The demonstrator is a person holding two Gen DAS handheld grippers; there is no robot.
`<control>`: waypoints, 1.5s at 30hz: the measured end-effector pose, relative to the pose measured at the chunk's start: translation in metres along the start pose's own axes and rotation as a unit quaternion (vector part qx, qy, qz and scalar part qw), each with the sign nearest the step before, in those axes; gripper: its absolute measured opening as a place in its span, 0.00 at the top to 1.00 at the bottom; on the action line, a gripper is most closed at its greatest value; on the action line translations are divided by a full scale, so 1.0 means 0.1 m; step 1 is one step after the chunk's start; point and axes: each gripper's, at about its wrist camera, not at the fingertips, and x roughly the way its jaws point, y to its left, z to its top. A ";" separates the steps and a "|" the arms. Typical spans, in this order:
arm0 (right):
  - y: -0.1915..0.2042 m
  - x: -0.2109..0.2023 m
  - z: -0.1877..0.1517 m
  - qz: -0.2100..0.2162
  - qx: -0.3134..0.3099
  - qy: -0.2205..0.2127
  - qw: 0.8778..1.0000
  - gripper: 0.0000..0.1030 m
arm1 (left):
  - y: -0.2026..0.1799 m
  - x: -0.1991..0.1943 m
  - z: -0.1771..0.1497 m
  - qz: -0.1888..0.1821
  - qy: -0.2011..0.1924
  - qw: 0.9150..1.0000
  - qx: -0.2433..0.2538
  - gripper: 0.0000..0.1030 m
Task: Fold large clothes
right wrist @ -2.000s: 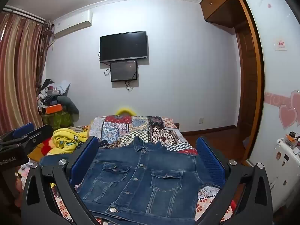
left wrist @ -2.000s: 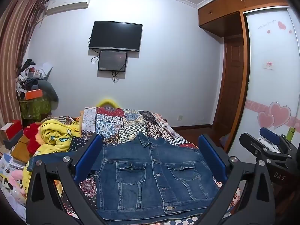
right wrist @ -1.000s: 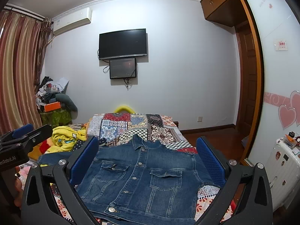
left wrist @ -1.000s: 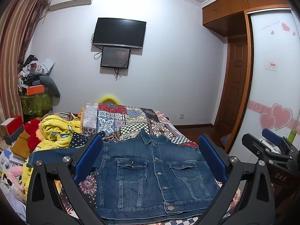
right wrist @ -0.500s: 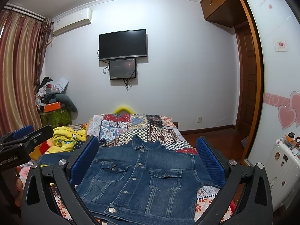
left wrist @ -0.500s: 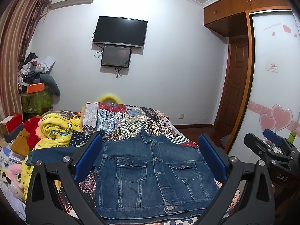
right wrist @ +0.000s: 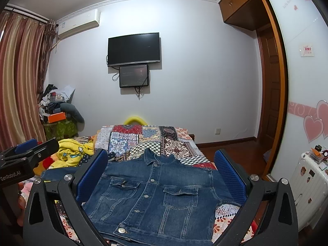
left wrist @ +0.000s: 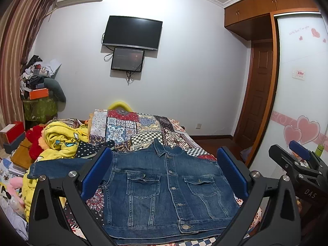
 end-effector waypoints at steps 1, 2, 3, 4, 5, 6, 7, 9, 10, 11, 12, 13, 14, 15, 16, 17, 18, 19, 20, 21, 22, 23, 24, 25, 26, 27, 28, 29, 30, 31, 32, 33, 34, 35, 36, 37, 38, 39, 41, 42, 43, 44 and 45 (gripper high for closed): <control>0.00 0.00 0.00 0.000 0.000 0.000 1.000 0.00 | 0.00 0.00 0.00 0.000 0.000 1.000 0.000 0.00; 0.00 0.00 0.00 0.000 0.000 0.001 1.000 0.00 | 0.00 0.00 0.00 0.000 0.000 1.000 0.000 0.00; 0.00 0.00 0.01 0.000 0.000 0.001 1.000 0.00 | 0.00 0.00 0.00 0.000 0.000 1.000 0.000 0.00; 0.00 0.00 0.01 0.000 0.001 0.002 1.000 0.00 | 0.00 0.00 0.01 0.000 0.000 1.000 0.000 0.00; 0.00 0.00 0.01 0.000 0.002 0.002 1.000 0.00 | 0.01 0.00 0.01 0.000 0.000 1.000 0.000 0.00; 0.00 0.00 0.02 0.000 0.002 0.003 1.000 0.00 | 0.01 0.00 0.01 0.000 -0.001 1.000 0.000 0.00; 0.00 0.00 0.02 0.000 0.002 0.004 1.000 0.00 | 0.01 0.00 0.01 0.001 0.000 1.000 0.001 0.00; 0.01 0.00 0.02 0.000 0.002 0.004 1.000 0.00 | 0.01 0.01 0.01 0.001 0.000 1.000 0.001 0.00; 0.01 0.00 0.02 0.000 0.002 0.003 1.000 0.00 | 0.01 0.01 0.01 0.000 0.001 1.000 0.001 0.00; 0.01 0.00 0.03 0.000 0.002 0.003 1.000 0.00 | 0.01 0.01 0.00 0.000 0.000 1.000 0.001 0.00; 0.02 0.00 0.02 -0.001 0.002 0.004 1.000 0.00 | 0.01 0.01 0.00 0.000 0.000 1.000 0.000 0.00; 0.01 0.00 0.03 -0.001 0.002 0.004 1.000 0.00 | 0.01 0.01 0.00 0.000 0.000 1.000 0.000 0.00; 0.01 0.00 0.03 -0.001 0.002 0.004 1.000 0.00 | 0.01 0.01 0.00 0.000 0.000 1.000 0.001 0.00; 0.01 0.00 0.03 -0.001 0.002 0.005 1.000 0.00 | 0.01 0.01 0.00 0.000 0.000 1.000 0.001 0.00; 0.01 0.01 0.02 -0.001 0.002 0.005 1.000 0.00 | 0.01 0.01 0.00 0.001 0.001 1.000 0.001 0.00; 0.01 0.01 0.02 0.000 0.002 0.006 1.000 0.00 | 0.00 0.02 0.00 0.001 0.000 1.000 0.001 0.00; 0.01 0.02 0.02 0.000 0.003 0.007 1.000 0.00 | 0.01 0.02 0.00 0.001 0.001 1.000 0.001 0.00; 0.02 0.02 0.02 0.000 0.002 0.007 1.000 0.00 | 0.01 0.03 0.00 0.002 0.001 1.000 0.001 0.00; 0.02 0.03 0.02 -0.001 0.002 0.008 1.000 0.00 | 0.01 0.04 -0.01 0.001 0.002 1.000 0.001 0.00; 0.02 0.03 0.02 -0.001 0.002 0.009 1.000 0.00 | 0.02 0.05 -0.01 0.002 0.003 1.000 0.000 0.00; 0.02 0.04 0.02 -0.001 0.002 0.010 1.000 0.00 | 0.02 0.06 -0.01 0.002 0.004 1.000 0.000 0.00; 0.03 0.05 0.01 -0.001 0.002 0.013 1.000 0.00 | 0.02 0.07 -0.01 0.002 0.005 1.000 -0.001 0.00; 0.03 0.06 0.01 -0.002 0.002 0.013 1.000 0.00 | 0.03 0.08 -0.01 0.002 0.005 1.000 -0.001 0.00; 0.03 0.08 0.01 -0.002 0.002 0.016 1.000 0.00 | 0.05 0.10 -0.01 0.002 0.006 1.000 -0.002 0.00; 0.03 0.09 0.00 -0.002 0.002 0.017 1.000 0.00 | 0.06 0.11 -0.01 0.003 0.006 1.000 -0.002 0.00; 0.03 0.10 0.00 -0.002 0.002 0.018 1.000 0.00 | 0.07 0.12 -0.01 0.004 0.007 1.000 -0.003 0.00; 0.04 0.12 0.00 -0.002 0.001 0.021 1.000 0.00 | 0.09 0.14 -0.01 0.004 0.008 1.000 -0.004 0.00; 0.05 0.15 0.00 -0.001 0.001 0.024 1.000 0.00 | 0.10 0.16 -0.01 0.004 0.008 1.000 -0.004 0.00; 0.06 0.17 0.00 -0.001 0.000 0.026 1.000 0.00 | 0.12 0.18 -0.02 0.005 0.009 1.000 -0.005 0.00; 0.06 0.19 0.00 0.000 -0.001 0.027 1.000 0.00 | 0.15 0.21 -0.02 0.006 0.010 1.000 -0.005 0.00; 0.07 0.23 0.00 0.001 -0.002 0.031 1.000 0.00 | 0.17 0.23 -0.01 0.007 0.010 1.000 -0.006 0.00; 0.07 0.25 0.00 0.002 -0.003 0.032 0.999 0.00 | 0.20 0.26 -0.01 0.010 0.010 1.000 -0.008 0.00; 0.08 0.30 0.00 0.004 -0.004 0.035 0.999 0.00 | 0.26 0.29 0.00 0.011 0.011 1.000 -0.010 0.00; 0.09 0.34 0.00 0.005 -0.006 0.038 0.999 0.00 | 0.30 0.32 0.00 0.011 0.011 1.000 -0.013 0.00; 0.11 0.42 0.00 0.007 -0.008 0.043 0.999 0.00 | 0.37 0.36 0.00 0.013 0.013 1.000 -0.016 0.00; 0.11 0.47 0.00 0.008 -0.010 0.047 0.999 0.00 | 0.44 0.42 0.01 0.018 0.015 1.000 -0.019 0.00; 0.11 0.50 -0.01 0.009 -0.011 0.049 0.999 0.00 | 0.51 0.46 0.01 0.025 0.016 0.999 -0.021 0.00; 0.12 0.55 -0.02 0.011 -0.012 0.053 0.998 0.00 | 0.60 0.53 0.01 0.034 0.018 0.999 -0.024 0.00; 0.13 0.72 -0.03 0.015 -0.011 0.065 0.998 0.00 | 0.81 0.70 -0.02 0.052 0.030 0.998 -0.031 0.00; 0.12 0.79 -0.05 0.019 -0.009 0.072 0.997 0.00 | 0.88 0.76 -0.03 0.054 0.037 0.997 -0.033 0.00; 0.11 0.85 -0.07 0.021 -0.007 0.078 0.997 0.00 | 1.00 0.84 -0.06 0.056 0.048 0.997 -0.039 0.00; 0.10 0.91 -0.09 0.024 -0.005 0.084 0.996 0.00 | 1.11 0.92 -0.09 0.059 0.057 0.996 -0.045 0.00; 0.10 1.03 -0.12 0.028 -0.001 0.097 0.995 0.00 | 1.24 0.99 -0.12 0.067 0.065 0.994 -0.052 0.00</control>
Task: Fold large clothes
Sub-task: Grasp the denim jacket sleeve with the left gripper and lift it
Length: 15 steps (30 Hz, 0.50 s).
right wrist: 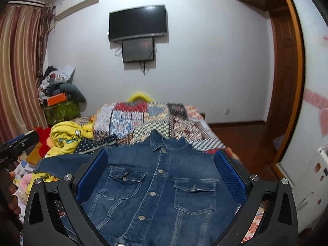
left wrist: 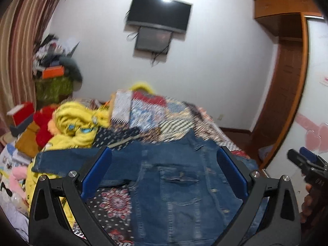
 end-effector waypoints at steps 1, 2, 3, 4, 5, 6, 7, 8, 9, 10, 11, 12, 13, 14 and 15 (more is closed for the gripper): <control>0.00 0.06 0.00 0.002 0.001 0.007 1.000 0.00 | 0.12 0.09 -0.02 0.012 0.006 1.000 -0.008 0.00; -0.01 0.17 -0.01 0.004 0.002 0.019 1.000 0.00 | 0.27 0.19 -0.05 0.028 0.012 0.999 -0.016 0.00; -0.02 0.26 -0.02 0.005 0.002 0.029 1.000 0.00 | 0.42 0.27 -0.08 0.042 0.018 0.999 -0.023 0.00; -0.03 0.32 -0.03 0.006 0.001 0.037 0.999 0.00 | 0.53 0.33 -0.11 0.048 0.024 0.998 -0.028 0.00; -0.03 0.44 -0.04 0.008 -0.001 0.049 0.999 0.00 | 0.67 0.40 -0.14 0.053 0.035 0.997 -0.036 0.00; -0.05 0.49 -0.04 0.009 -0.002 0.056 0.998 0.00 | 0.83 0.48 -0.17 0.057 0.050 0.996 -0.047 0.00; -0.04 0.61 -0.05 0.009 -0.006 0.070 0.998 0.00 | 1.02 0.57 -0.22 0.064 0.069 0.994 -0.062 0.00; -0.04 0.73 -0.07 0.008 -0.011 0.084 0.996 0.00 | 1.15 0.62 -0.26 0.069 0.080 0.992 -0.070 0.00; -0.04 0.82 -0.09 0.009 -0.015 0.097 0.995 0.00 | 1.30 0.69 -0.32 0.077 0.093 0.989 -0.081 0.00; -0.03 0.92 -0.11 0.011 -0.019 0.110 0.994 0.00 | 1.46 0.75 -0.39 0.086 0.108 0.986 -0.091 0.00; -0.02 1.02 -0.12 0.011 -0.022 0.124 0.992 0.00 | 1.59 0.81 -0.46 0.092 0.122 0.983 -0.101 0.00; -0.02 1.11 -0.15 0.012 -0.024 0.139 0.990 0.00 | 1.72 0.88 -0.53 0.096 0.137 0.980 -0.109 0.00; -0.01 1.20 -0.16 0.013 -0.027 0.150 0.988 0.00 | 1.85 0.96 -0.62 0.100 0.155 0.976 -0.118 0.00; 0.01 1.32 -0.20 0.014 -0.032 0.164 0.986 0.00 | 1.96 1.02 -0.69 0.103 0.171 0.972 -0.125 0.00; 0.03 1.43 -0.23 0.015 -0.036 0.179 0.983 0.00 | 2.07 1.08 -0.76 0.103 0.186 0.968 -0.133 0.00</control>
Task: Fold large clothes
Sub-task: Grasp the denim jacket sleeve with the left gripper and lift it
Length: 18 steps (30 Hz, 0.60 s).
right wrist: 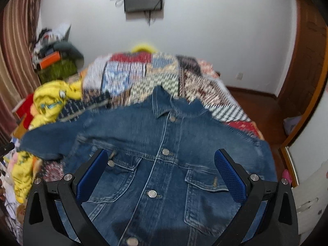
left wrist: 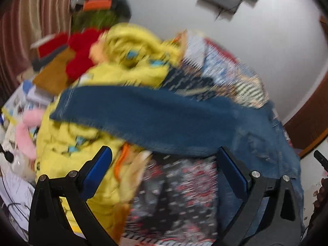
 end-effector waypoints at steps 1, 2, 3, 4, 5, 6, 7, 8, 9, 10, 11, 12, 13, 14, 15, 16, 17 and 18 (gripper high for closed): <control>0.02 0.09 0.01 0.000 -0.004 0.014 1.000 0.00 | 0.10 0.11 -0.01 -0.004 0.016 1.000 -0.011 0.00; 0.03 0.20 0.02 0.002 -0.009 0.025 1.000 0.00 | 0.20 0.22 -0.02 -0.010 0.031 0.999 -0.025 0.00; 0.05 0.27 0.05 0.003 -0.012 0.033 0.999 0.00 | 0.27 0.30 -0.02 -0.018 0.043 0.998 -0.037 0.02; 0.08 0.37 0.06 0.005 -0.018 0.046 0.999 0.00 | 0.35 0.37 -0.03 -0.030 0.051 0.997 -0.052 0.03; 0.10 0.46 0.06 0.005 -0.024 0.059 0.998 0.00 | 0.41 0.43 -0.02 -0.041 0.058 0.995 -0.065 0.06; 0.12 0.53 0.08 0.004 -0.027 0.066 0.997 0.00 | 0.47 0.48 -0.02 -0.051 0.069 0.993 -0.082 0.08; 0.14 0.63 0.09 0.004 -0.034 0.078 0.996 0.00 | 0.53 0.54 -0.01 -0.061 0.074 0.991 -0.096 0.10; 0.16 0.71 0.11 0.005 -0.039 0.085 0.996 0.00 | 0.58 0.60 0.01 -0.073 0.079 0.988 -0.110 0.16; 0.19 0.80 0.11 0.009 -0.045 0.097 0.994 0.00 | 0.61 0.65 0.04 -0.083 0.083 0.986 -0.120 0.21; 0.21 0.89 0.13 0.010 -0.049 0.106 0.993 0.00 | 0.63 0.68 0.07 -0.087 0.084 0.985 -0.126 0.23; 0.22 0.94 0.13 0.011 -0.052 0.112 0.992 0.00 | 0.66 0.70 0.10 -0.088 0.082 0.984 -0.131 0.27; 0.24 0.99 0.15 0.012 -0.053 0.115 0.992 0.00 | 0.69 0.74 0.14 -0.085 0.077 0.984 -0.135 0.29; 0.25 1.03 0.15 0.015 -0.055 0.119 0.991 0.00 | 0.72 0.78 0.18 -0.079 0.076 0.983 -0.144 0.30; 0.27 1.07 0.16 0.017 -0.058 0.123 0.991 0.00 | 0.74 0.80 0.22 -0.073 0.072 0.984 -0.146 0.36; 0.29 1.09 0.17 0.018 -0.060 0.124 0.990 0.00 | 0.77 0.85 0.26 -0.066 0.072 0.984 -0.149 0.43; 0.31 1.11 0.17 0.022 -0.063 0.126 0.990 0.00 | 0.81 0.90 0.29 -0.062 0.075 0.983 -0.154 0.45; 0.32 1.13 0.18 0.023 -0.065 0.127 0.990 0.00 | 0.84 0.95 0.32 -0.058 0.078 0.983 -0.158 0.52; 0.34 1.13 0.18 0.025 -0.069 0.128 0.989 0.00 | 0.86 0.99 0.34 -0.050 0.080 0.982 -0.161 0.59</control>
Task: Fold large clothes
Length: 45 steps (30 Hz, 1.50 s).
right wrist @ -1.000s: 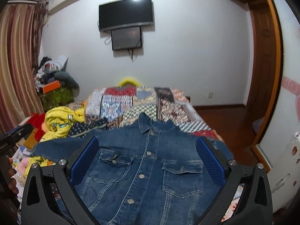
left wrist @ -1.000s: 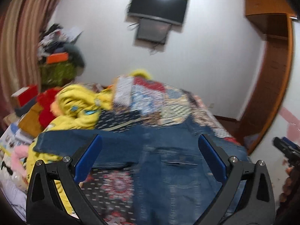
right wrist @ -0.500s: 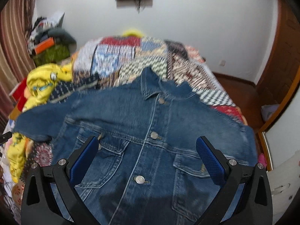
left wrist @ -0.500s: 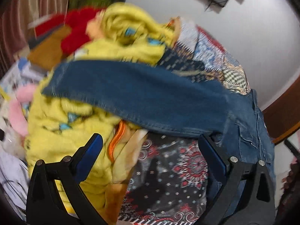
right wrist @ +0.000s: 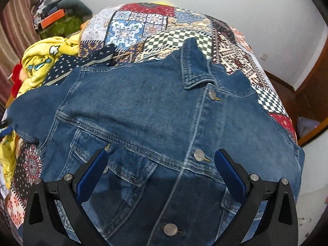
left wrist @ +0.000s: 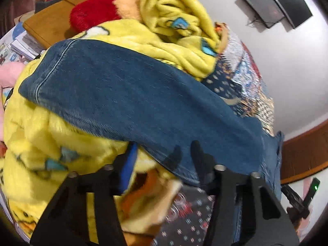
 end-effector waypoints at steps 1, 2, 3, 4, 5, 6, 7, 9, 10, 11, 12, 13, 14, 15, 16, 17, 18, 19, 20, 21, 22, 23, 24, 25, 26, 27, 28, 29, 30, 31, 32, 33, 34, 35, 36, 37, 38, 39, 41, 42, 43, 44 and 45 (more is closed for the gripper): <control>0.02 0.00 0.00 0.001 -0.003 0.000 1.000 0.00 | 0.02 0.05 0.04 0.008 0.002 1.000 -0.002 0.63; 0.03 0.03 0.02 0.001 -0.005 0.000 1.000 0.00 | 0.04 0.09 0.07 0.015 0.008 1.000 -0.005 0.66; 0.04 0.03 0.02 0.001 -0.008 0.001 1.000 0.00 | 0.05 0.13 0.09 0.017 0.014 1.000 -0.012 0.67; 0.04 0.02 0.02 0.001 -0.011 0.001 1.000 0.00 | 0.06 0.17 0.11 0.017 0.017 1.000 -0.018 0.68; 0.03 0.02 0.02 0.001 -0.012 0.001 1.000 0.00 | 0.06 0.19 0.13 0.023 0.016 0.999 -0.021 0.73; 0.04 0.02 0.03 -0.002 -0.012 0.001 1.000 0.00 | 0.05 0.18 0.14 0.035 0.015 0.999 -0.019 0.78; 0.02 0.00 0.02 -0.003 -0.011 0.000 1.000 0.00 | 0.01 0.17 0.15 0.045 0.012 0.999 -0.014 0.80; -0.01 -0.03 0.02 -0.003 -0.007 0.000 1.000 0.00 | -0.11 0.09 0.17 0.069 -0.003 0.998 0.007 0.85; -0.03 -0.05 0.01 -0.001 -0.005 0.000 1.000 0.00 | -0.21 0.03 0.18 0.084 -0.015 0.996 0.028 0.86; -0.04 -0.08 0.00 0.000 -0.004 -0.001 1.000 0.00 | -0.33 -0.04 0.19 0.099 -0.027 0.994 0.049 0.87; -0.06 -0.11 0.00 -0.001 -0.003 -0.002 1.000 0.00 | -0.51 -0.15 0.21 0.118 -0.048 0.989 0.080 0.88; -0.07 -0.13 -0.01 -0.003 -0.003 -0.004 1.000 0.00 | -0.62 -0.22 0.24 0.127 -0.063 0.985 0.099 0.88; -0.10 -0.17 -0.01 -0.005 -0.003 -0.006 1.000 0.00 | -0.78 -0.33 0.26 0.130 -0.084 0.981 0.120 0.88; -0.12 -0.20 -0.02 -0.007 -0.003 -0.008 1.000 0.00 | -0.89 -0.41 0.28 0.125 -0.098 0.979 0.132 0.88; -0.15 -0.23 -0.02 -0.009 -0.001 -0.010 1.000 0.00 | -1.05 -0.52 0.31 0.115 -0.115 0.976 0.146 0.88; -0.18 -0.27 -0.03 -0.010 0.001 -0.013 1.000 0.00 | -1.21 -0.62 0.33 0.105 -0.128 0.973 0.160 0.88; -0.22 -0.30 -0.04 -0.009 0.005 -0.014 1.000 0.00 | -1.35 -0.70 0.35 0.096 -0.137 0.970 0.174 0.89; -0.24 -0.33 -0.05 -0.009 0.009 -0.016 1.000 0.00 | -1.55 -0.78 0.37 0.085 -0.148 0.967 0.189 0.89; -0.29 -0.37 -0.06 -0.006 0.016 -0.018 1.000 0.00 | -1.75 -0.86 0.38 0.069 -0.158 0.964 0.202 0.89; -0.34 -0.40 -0.07 -0.003 0.022 -0.020 1.000 0.00 | -1.88 -0.91 0.38 0.056 -0.164 0.962 0.211 0.89; -0.39 -0.43 -0.09 0.001 0.029 -0.022 0.999 0.00 | -2.07 -0.96 0.39 0.038 -0.167 0.960 0.222 0.89; -0.43 -0.47 -0.10 0.003 0.035 -0.024 0.999 0.00 | -2.22 -0.99 0.37 0.023 -0.169 0.958 0.231 0.89; -0.48 -0.50 -0.12 0.005 0.041 -0.027 0.999 0.00 | -2.43 -1.02 0.33 0.005 -0.169 0.954 0.246 0.89; -0.53 -0.54 -0.13 0.005 0.047 -0.029 0.998 0.00 | -2.59 -1.02 0.29 -0.005 -0.169 0.951 0.258 0.89; -0.56 -0.56 -0.14 0.005 0.050 -0.031 0.998 0.00 | -2.76 -1.02 0.23 -0.013 -0.169 0.947 0.272 0.89; -0.60 -0.60 -0.16 0.004 0.054 -0.033 0.998 0.00 | -2.94 -1.01 0.15 -0.020 -0.168 0.942 0.290 0.89; -0.67 -0.64 -0.18 0.001 0.058 -0.037 0.998 0.00 | -3.12 -0.98 0.05 -0.028 -0.166 0.937 0.306 0.89; -0.71 -0.68 -0.20 -0.001 0.060 -0.039 0.997 0.00 | -3.28 -0.93 -0.05 -0.039 -0.158 0.933 0.321 0.89; -0.75 -0.71 -0.22 -0.003 0.061 -0.041 0.997 0.00 | -3.40 -0.87 -0.15 -0.048 -0.150 0.930 0.332 0.90; -0.81 -0.75 -0.25 -0.007 0.063 -0.045 0.997 0.00 | -3.53 -0.81 -0.26 -0.057 -0.141 0.926 0.345 0.90; -0.86 -0.79 -0.28 -0.010 0.064 -0.047 0.997 0.00 | -3.65 -0.74 -0.36 -0.063 -0.132 0.923 0.356 0.90; -0.91 -0.82 -0.30 -0.013 0.065 -0.048 0.997 0.00 | -3.77 -0.65 -0.49 -0.069 -0.121 0.920 0.367 0.90; -0.96 -0.84 -0.33 -0.015 0.067 -0.049 0.996 0.00 | -3.88 -0.55 -0.62 -0.076 -0.106 0.917 0.378 0.90; -1.00 -0.86 -0.37 -0.017 0.069 -0.049 0.996 0.00 | -3.97 -0.45 -0.75 -0.083 -0.088 0.913 0.389 0.90; -1.06 -0.88 -0.40 -0.019 0.072 -0.049 0.996 0.00 | -4.06 -0.33 -0.89 -0.088 -0.070 0.911 0.397 0.90; -1.11 -0.90 -0.44 -0.021 0.073 -0.049 0.996 0.00 | -4.14 -0.25 -0.99 -0.092 -0.053 0.909 0.404 0.90; -1.17 -0.91 -0.49 -0.023 0.076 -0.049 0.996 0.00 | -4.21 -0.14 -1.12 -0.095 -0.035 0.906 0.411 0.90; -1.21 -0.92 -0.51 -0.024 0.077 -0.048 0.996 0.00 | -4.25 -0.03 -1.24 -0.096 -0.014 0.903 0.418 0.90; -1.31 -0.94 -0.60 -0.030 0.085 -0.047 0.995 0.00 | -4.32 0.21 -1.53 -0.092 0.035 0.895 0.435 0.90; -1.36 -0.94 -0.64 -0.032 0.089 -0.045 0.995 0.00 | -4.34 0.30 -1.66 -0.088 0.050 0.891 0.443 0.90; -1.40 -0.95 -0.67 -0.032 0.092 -0.044 0.994 0.00 | -4.36 0.40 -1.81 -0.083 0.064 0.884 0.455 0.90; -1.44 -0.95 -0.70 -0.032 0.096 -0.041 0.994 0.00 | -4.36 0.45 -1.93 -0.080 0.074 0.878 0.466 0.90; -1.45 -0.95 -0.72 -0.032 0.099 -0.039 0.994 0.00 | -4.37 0.51 -2.07 -0.074 0.083 0.871 0.479 0.90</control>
